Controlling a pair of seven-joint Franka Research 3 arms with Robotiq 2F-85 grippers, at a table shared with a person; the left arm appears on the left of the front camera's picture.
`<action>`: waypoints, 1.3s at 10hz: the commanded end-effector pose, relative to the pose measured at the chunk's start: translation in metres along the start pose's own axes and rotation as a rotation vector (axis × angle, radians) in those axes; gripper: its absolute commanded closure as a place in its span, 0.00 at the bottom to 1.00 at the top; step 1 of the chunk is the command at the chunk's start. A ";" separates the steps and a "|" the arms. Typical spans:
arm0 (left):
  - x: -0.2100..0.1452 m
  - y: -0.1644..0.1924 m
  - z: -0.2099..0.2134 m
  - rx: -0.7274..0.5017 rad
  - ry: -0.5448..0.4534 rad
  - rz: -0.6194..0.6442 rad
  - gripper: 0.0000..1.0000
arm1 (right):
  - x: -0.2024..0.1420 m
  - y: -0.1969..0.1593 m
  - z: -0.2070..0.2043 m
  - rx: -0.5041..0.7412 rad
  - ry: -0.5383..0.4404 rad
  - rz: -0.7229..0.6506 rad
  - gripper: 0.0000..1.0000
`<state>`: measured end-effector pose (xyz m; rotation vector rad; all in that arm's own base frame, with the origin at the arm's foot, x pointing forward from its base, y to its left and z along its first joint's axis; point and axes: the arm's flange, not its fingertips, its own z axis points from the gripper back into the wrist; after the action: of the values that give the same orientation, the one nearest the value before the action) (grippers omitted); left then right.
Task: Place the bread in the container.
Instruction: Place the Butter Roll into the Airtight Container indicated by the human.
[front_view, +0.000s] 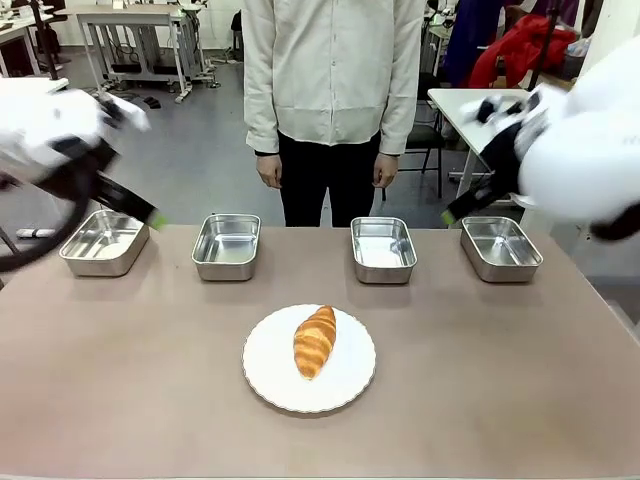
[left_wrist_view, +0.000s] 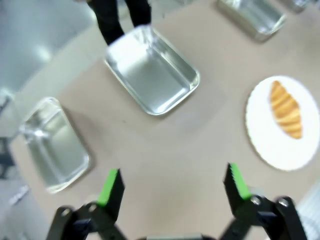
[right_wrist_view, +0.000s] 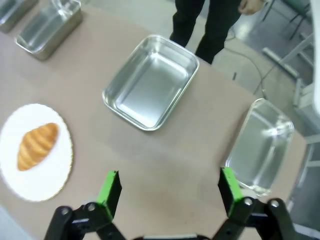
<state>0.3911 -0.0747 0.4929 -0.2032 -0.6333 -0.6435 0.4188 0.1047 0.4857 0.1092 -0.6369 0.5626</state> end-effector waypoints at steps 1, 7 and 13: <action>-0.002 0.065 0.029 -0.168 -0.008 -0.070 0.00 | -0.004 -0.060 0.028 0.139 -0.011 0.027 0.00; -0.052 0.148 0.042 -0.313 -0.116 -0.142 0.00 | -0.037 -0.133 0.047 0.179 -0.038 0.008 0.00; -0.058 0.167 0.058 -0.324 -0.139 -0.128 0.00 | -0.040 -0.154 0.062 0.190 -0.067 0.023 0.00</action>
<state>0.4296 0.0867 0.4993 -0.4716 -0.6369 -0.8551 0.4397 -0.0425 0.5137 0.2560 -0.6236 0.6372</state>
